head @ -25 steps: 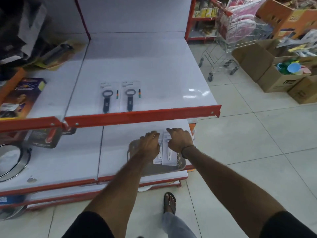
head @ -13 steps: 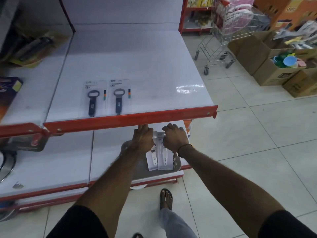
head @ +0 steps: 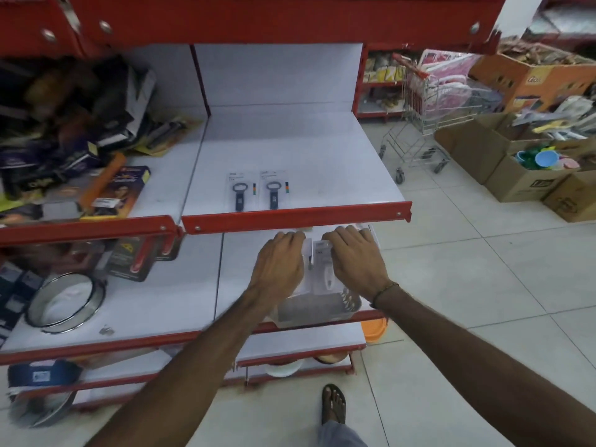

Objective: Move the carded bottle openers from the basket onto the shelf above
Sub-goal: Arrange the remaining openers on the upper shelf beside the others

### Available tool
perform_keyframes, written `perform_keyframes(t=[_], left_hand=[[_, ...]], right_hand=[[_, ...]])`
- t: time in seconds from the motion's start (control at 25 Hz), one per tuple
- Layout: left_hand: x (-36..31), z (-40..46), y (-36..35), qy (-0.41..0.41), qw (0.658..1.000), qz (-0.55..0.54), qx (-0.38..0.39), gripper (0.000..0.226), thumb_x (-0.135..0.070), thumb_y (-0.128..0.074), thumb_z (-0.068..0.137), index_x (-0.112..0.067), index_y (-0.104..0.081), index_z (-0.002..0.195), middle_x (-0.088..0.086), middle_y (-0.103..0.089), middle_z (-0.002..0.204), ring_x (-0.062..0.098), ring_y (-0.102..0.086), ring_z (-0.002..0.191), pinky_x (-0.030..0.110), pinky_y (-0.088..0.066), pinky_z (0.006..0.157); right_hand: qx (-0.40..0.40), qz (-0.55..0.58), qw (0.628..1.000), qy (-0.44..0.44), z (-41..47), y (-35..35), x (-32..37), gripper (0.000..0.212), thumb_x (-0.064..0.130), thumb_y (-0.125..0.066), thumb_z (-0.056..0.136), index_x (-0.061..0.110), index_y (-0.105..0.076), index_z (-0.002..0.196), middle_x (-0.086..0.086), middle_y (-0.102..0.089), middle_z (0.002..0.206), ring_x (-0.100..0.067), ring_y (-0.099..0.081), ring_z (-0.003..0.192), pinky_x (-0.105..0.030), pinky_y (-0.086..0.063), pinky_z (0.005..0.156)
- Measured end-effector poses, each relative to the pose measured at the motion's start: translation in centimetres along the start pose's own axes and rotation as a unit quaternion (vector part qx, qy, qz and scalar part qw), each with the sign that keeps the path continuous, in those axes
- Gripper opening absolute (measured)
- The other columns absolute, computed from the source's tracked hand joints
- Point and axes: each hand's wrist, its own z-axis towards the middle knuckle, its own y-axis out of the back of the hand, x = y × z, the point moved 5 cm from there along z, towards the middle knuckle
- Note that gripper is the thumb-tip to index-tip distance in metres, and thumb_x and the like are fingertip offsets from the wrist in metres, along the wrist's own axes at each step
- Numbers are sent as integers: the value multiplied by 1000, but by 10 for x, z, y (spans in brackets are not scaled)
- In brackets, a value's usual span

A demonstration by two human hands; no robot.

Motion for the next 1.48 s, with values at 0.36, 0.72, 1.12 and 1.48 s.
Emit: perform_keyframes(t=[0.36, 0.72, 1.12, 1.48], left_hand=[[-21, 136, 170, -4, 982, -33, -187, 30, -5, -46, 85, -7, -69, 104, 17, -72, 86, 33, -57, 88, 43, -40, 84], [23, 223, 73, 74, 997, -4, -16, 30, -8, -46, 90, -12, -62, 115, 16, -72, 107, 34, -57, 108, 47, -36, 98], [71, 210, 32, 86, 983, 28, 160, 51, -25, -32, 103, -19, -37, 153, 7, -34, 162, 25, -30, 148, 52, -15, 119], [145, 137, 75, 147, 901, 125, 389, 84, -41, -65, 79, -28, -31, 155, 0, -35, 162, 25, -35, 145, 45, -19, 121]], right_hand=[[-157, 72, 982, -77, 140, 146, -39, 25, 10, -44, 93, 11, -59, 112, -8, -67, 105, -26, -59, 95, -45, -48, 84], [49, 47, 987, -148, 203, 86, -104, 35, 7, -45, 89, 15, -59, 120, -9, -71, 114, -34, -65, 102, -46, -48, 94], [232, -30, 966, -108, 196, 0, -123, 55, 34, -43, 96, 27, -38, 150, -1, -43, 155, -25, -39, 142, -53, -35, 111], [378, 137, 915, -10, 204, -24, 1, 84, 49, -80, 77, 28, -43, 149, 1, -38, 158, -24, -38, 143, -38, -30, 118]])
